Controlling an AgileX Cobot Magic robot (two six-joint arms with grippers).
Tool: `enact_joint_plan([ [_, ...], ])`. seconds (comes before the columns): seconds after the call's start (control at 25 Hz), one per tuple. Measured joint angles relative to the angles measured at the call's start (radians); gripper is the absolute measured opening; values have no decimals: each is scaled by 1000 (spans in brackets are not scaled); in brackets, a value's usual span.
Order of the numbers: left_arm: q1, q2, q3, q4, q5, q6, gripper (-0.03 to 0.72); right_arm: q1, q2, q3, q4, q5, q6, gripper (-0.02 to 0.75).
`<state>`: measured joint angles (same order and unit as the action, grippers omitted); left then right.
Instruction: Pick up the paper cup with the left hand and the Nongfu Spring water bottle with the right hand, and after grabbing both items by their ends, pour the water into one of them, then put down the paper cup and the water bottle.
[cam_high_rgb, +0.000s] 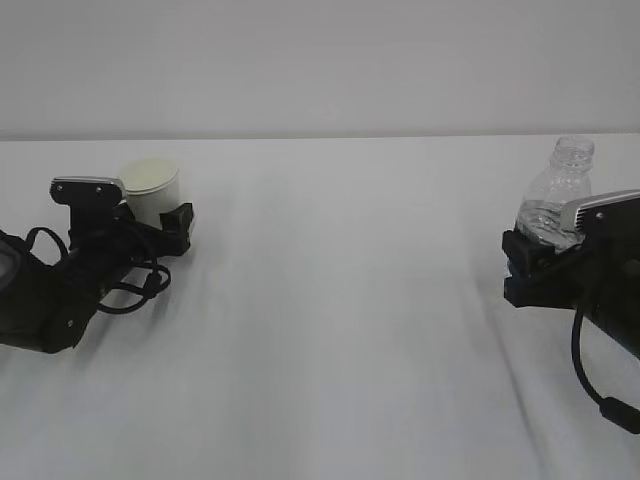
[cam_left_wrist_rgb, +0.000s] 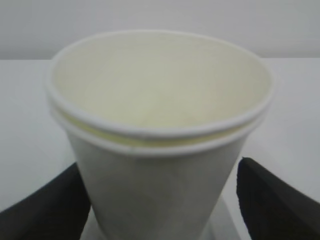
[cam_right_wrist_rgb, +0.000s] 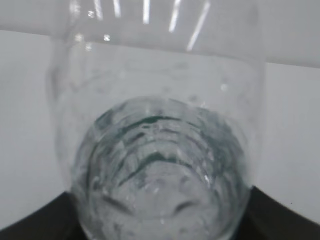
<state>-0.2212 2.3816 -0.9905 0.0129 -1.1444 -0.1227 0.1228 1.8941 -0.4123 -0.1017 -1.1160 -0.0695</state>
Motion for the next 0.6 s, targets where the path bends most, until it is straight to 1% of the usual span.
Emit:
enact_joint_plan([
  [0.2,0,2,-5,-2,0,0,650,0,0,0,0,0,0,414],
  [0.44,0,27,-54,-4,0,0,636,0,0,0,0,0,0,414],
  [0.6,0,31,-60,-4,0,0,623,0,0,0,0,0,0,414],
])
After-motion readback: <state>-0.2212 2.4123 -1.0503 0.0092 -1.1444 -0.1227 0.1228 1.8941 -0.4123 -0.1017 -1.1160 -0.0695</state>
